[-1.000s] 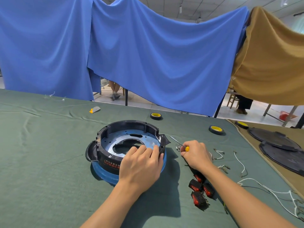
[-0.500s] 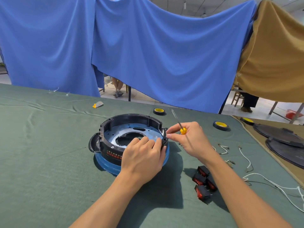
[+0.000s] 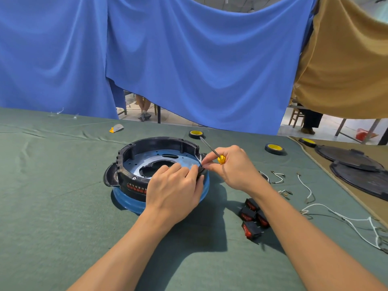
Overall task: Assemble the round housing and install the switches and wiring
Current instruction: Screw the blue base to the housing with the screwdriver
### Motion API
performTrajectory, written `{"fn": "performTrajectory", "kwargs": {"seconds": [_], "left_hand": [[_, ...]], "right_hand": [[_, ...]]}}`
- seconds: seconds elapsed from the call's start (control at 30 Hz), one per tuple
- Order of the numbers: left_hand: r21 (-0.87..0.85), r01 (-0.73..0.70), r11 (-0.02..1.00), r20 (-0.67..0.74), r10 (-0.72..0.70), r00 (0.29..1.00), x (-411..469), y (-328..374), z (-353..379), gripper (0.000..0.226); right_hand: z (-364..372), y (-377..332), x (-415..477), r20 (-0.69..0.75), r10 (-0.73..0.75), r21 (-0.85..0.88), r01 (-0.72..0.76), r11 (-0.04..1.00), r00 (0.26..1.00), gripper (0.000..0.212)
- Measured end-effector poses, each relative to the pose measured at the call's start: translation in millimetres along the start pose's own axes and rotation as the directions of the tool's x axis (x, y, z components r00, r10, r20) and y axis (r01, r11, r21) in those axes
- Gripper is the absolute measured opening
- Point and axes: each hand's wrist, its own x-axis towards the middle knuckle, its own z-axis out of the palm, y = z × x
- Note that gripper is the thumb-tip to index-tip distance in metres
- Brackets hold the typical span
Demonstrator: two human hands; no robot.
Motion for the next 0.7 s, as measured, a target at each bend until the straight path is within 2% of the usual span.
{"fn": "performTrajectory", "kwargs": {"seconds": [0.07, 0.23, 0.4, 0.7], "left_hand": [[-0.001, 0.002, 1.000, 0.004, -0.002, 1.000, 0, 0, 0, 0.027], [-0.011, 0.004, 1.000, 0.015, -0.004, 1.000, 1, -1, -1, 0.027], [-0.016, 0.002, 1.000, 0.024, -0.002, 1.000, 0, -1, -2, 0.025], [-0.053, 0.023, 0.998, 0.070, -0.019, 0.997, 1, 0, -5, 0.024]], "right_hand": [[-1, 2, 0, 0.024, -0.007, -0.005, 0.007, 1.000, 1.000, 0.009], [-9, 7, 1, -0.042, -0.035, 0.017, 0.036, 0.999, 0.999, 0.028], [-5, 10, 0, 0.055, -0.063, -0.091, 0.068, 0.994, 0.996, 0.032], [-2, 9, -7, 0.103, -0.078, -0.261, 0.103, 0.960, 0.992, 0.037]]}}
